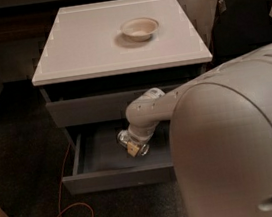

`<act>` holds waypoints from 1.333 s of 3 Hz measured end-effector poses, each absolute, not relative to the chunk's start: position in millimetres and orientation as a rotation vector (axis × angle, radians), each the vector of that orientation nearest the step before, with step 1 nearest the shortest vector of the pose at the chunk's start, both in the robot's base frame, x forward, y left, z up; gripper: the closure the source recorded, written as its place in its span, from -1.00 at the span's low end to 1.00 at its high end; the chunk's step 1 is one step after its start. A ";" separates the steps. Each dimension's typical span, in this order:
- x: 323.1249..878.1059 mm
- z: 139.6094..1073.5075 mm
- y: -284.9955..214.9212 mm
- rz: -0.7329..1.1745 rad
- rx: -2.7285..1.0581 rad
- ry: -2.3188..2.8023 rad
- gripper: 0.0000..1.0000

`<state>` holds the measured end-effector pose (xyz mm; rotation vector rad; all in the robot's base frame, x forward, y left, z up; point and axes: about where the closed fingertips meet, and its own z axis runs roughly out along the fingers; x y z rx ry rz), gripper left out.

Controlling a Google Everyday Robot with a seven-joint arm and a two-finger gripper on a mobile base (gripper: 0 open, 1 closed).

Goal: Pick 7up can from middle drawer and place on counter

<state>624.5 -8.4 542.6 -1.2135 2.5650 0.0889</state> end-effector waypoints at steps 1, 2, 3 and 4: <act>613.3 589.0 7.0 0.086 -1.318 2.469 1.00; 600.1 641.3 25.1 0.063 -1.444 2.354 1.00; 600.1 641.3 25.1 0.063 -1.444 2.354 1.00; 591.2 671.3 23.3 0.099 -1.441 2.315 1.00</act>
Offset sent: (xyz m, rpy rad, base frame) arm -0.0397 0.0564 0.1513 -0.0220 -0.1453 0.3268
